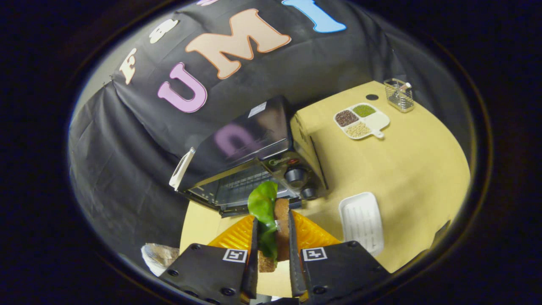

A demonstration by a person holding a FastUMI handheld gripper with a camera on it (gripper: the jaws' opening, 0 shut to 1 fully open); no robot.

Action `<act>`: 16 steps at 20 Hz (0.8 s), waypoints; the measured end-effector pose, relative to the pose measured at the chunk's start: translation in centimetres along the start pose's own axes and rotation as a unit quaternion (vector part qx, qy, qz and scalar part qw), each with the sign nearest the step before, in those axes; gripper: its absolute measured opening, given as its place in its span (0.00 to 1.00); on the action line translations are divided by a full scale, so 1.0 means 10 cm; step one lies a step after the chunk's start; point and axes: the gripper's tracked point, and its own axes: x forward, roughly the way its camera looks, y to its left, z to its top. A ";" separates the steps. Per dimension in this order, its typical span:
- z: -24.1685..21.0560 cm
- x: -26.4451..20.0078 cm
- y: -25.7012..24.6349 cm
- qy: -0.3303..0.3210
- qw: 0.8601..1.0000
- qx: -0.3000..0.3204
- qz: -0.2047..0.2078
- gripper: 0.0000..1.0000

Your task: Open the toaster oven, put the food inside, and close the toaster oven door.

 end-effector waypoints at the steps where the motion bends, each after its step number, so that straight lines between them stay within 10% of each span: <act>1: -0.02 0.05 0.08 0.001 1.000 0.007 0.004 0.33; 16: -0.13 1.13 0.65 -0.029 0.968 0.238 0.072 0.33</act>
